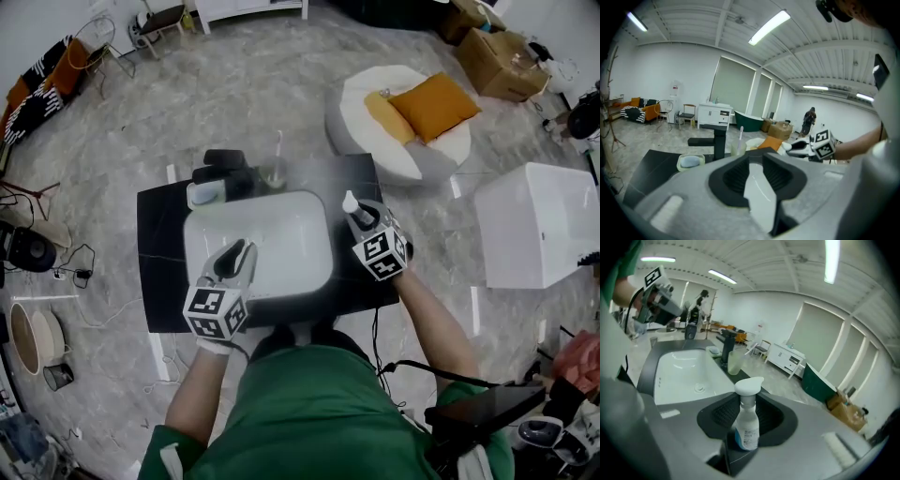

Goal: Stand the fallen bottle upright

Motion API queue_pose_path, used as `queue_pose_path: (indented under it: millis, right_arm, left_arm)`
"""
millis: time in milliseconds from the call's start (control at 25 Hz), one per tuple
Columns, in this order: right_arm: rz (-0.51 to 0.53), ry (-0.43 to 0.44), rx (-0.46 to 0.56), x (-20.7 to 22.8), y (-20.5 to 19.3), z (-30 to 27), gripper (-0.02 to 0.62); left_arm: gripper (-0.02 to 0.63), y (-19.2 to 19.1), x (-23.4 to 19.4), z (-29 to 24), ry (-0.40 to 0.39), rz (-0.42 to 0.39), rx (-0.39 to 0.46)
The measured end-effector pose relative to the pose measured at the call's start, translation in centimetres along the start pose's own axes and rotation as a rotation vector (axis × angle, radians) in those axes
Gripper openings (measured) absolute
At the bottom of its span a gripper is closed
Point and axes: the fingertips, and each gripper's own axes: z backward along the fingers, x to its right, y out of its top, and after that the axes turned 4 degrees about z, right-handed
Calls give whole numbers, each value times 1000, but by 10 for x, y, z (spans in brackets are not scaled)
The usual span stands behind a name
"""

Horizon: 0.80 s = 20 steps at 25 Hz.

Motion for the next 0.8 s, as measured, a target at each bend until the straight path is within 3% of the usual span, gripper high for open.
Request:
queue_pose_path:
  millis: [160,320,440,800]
  right_arm:
    - [-270,-76,43,35,-13,15,103]
    - [-447,-115,76,56,-29,29,103]
    - [-497,-125,85,60,-37,36,103]
    - [-512,-137,83,54,-45,44,104]
  left_arm:
    - [86,4,5,2,0,-6,2]
    - [86,4,10,1,-5,-10,-3]
    - [86,4,13,-1,-12,-13,-6]
    - [86,0,23,-5,-35,-21,-15]
